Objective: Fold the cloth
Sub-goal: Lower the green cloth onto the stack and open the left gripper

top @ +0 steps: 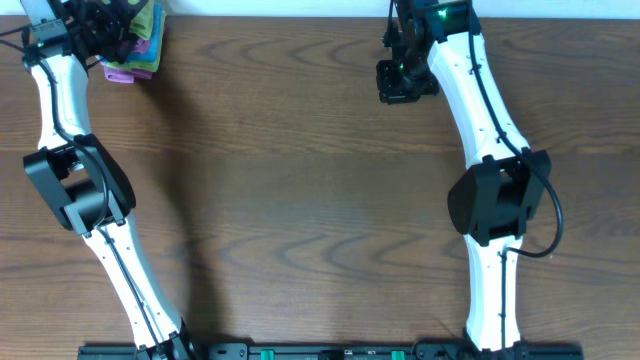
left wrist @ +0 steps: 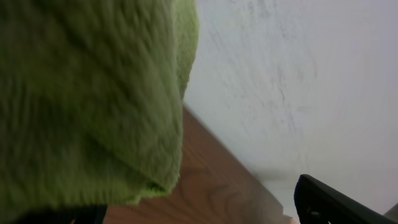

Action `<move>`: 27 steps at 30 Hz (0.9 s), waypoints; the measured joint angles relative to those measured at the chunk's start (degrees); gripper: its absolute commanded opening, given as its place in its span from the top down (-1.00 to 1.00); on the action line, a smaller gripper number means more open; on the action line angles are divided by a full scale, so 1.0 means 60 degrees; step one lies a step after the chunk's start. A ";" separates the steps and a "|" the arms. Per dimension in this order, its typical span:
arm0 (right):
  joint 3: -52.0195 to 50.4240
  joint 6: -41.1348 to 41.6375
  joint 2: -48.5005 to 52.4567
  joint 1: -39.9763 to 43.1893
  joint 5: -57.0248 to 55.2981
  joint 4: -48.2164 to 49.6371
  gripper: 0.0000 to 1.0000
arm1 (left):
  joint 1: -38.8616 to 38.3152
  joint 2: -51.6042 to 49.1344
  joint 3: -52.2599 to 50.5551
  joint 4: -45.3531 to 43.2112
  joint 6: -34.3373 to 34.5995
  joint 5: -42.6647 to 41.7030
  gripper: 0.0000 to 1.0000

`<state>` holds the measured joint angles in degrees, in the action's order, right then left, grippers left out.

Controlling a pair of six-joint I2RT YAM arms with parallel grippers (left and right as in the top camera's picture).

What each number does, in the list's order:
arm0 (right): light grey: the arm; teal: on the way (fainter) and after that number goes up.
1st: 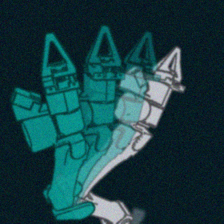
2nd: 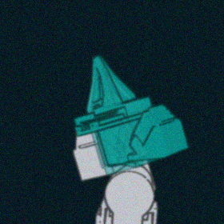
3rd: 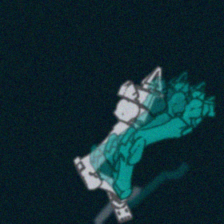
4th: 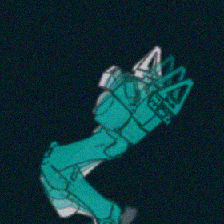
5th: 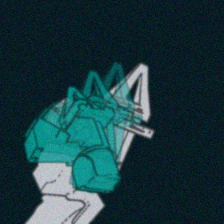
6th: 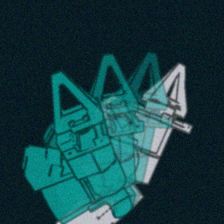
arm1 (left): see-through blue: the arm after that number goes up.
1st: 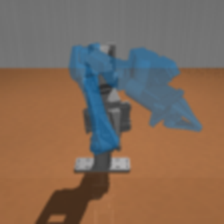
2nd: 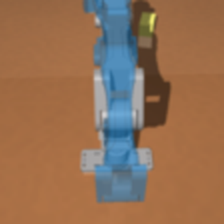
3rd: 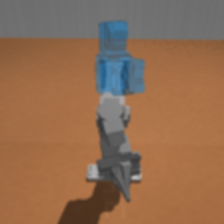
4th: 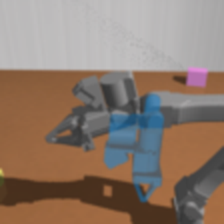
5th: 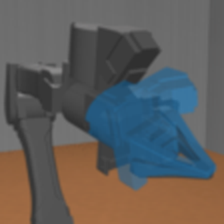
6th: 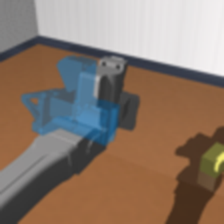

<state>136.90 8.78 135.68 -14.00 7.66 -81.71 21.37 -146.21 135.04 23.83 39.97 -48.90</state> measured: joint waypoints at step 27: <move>0.0000 -0.0007 0.0000 0.0000 0.0011 0.0026 0.97 | 0.0244 0.1366 0.0004 0.3654 -0.0433 0.0831 -0.91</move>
<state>136.90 8.73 135.68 -14.00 7.73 -81.56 22.83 -138.02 135.06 45.76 37.36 -43.92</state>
